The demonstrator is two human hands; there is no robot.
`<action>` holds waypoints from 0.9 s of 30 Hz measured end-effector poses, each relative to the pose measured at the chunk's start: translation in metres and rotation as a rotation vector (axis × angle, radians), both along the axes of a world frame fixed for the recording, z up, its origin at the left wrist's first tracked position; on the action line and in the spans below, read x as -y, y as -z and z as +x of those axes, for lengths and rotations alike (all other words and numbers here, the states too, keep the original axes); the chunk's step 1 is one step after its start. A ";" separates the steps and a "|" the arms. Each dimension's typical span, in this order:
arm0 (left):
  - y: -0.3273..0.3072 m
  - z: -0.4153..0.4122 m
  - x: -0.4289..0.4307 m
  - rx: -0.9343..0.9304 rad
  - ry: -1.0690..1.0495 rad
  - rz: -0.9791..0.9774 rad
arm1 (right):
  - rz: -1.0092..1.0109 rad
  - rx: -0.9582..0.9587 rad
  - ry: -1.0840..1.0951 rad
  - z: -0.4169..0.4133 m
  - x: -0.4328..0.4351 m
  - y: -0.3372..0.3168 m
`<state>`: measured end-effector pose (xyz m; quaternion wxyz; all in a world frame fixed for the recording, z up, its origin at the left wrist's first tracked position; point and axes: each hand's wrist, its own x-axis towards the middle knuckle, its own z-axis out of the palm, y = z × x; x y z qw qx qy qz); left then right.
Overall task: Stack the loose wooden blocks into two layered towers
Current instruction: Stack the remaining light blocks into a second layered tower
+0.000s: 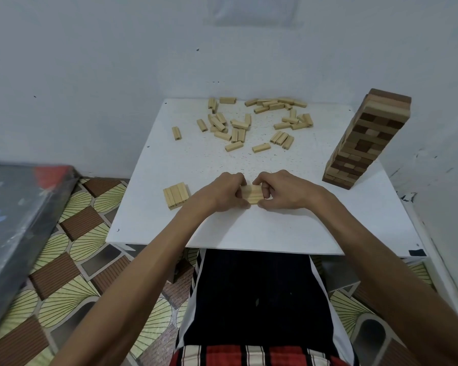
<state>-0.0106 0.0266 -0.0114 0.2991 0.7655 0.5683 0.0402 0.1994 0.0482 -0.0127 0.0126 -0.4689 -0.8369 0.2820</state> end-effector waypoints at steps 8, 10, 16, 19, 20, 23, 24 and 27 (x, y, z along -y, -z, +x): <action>-0.001 -0.008 0.003 -0.005 0.044 0.170 | 0.127 -0.048 -0.015 0.002 0.003 0.004; -0.001 -0.013 0.004 -0.003 0.050 0.209 | 0.165 -0.054 -0.039 -0.001 0.005 0.005; -0.019 -0.046 0.009 -0.022 0.061 0.273 | 0.204 -0.084 -0.106 -0.027 0.000 -0.011; -0.031 -0.070 0.015 -0.005 0.045 0.275 | 0.198 -0.118 -0.155 -0.048 -0.005 -0.019; -0.034 -0.078 0.018 0.002 0.033 0.278 | 0.200 -0.130 -0.169 -0.057 -0.007 -0.021; -0.038 -0.104 0.027 0.008 -0.013 0.297 | 0.198 -0.148 -0.210 -0.084 -0.011 -0.027; -0.038 -0.113 0.030 0.013 -0.031 0.306 | 0.193 -0.157 -0.225 -0.093 -0.011 -0.027; -0.035 -0.140 0.040 0.033 -0.082 0.315 | 0.168 -0.172 -0.274 -0.121 -0.012 -0.028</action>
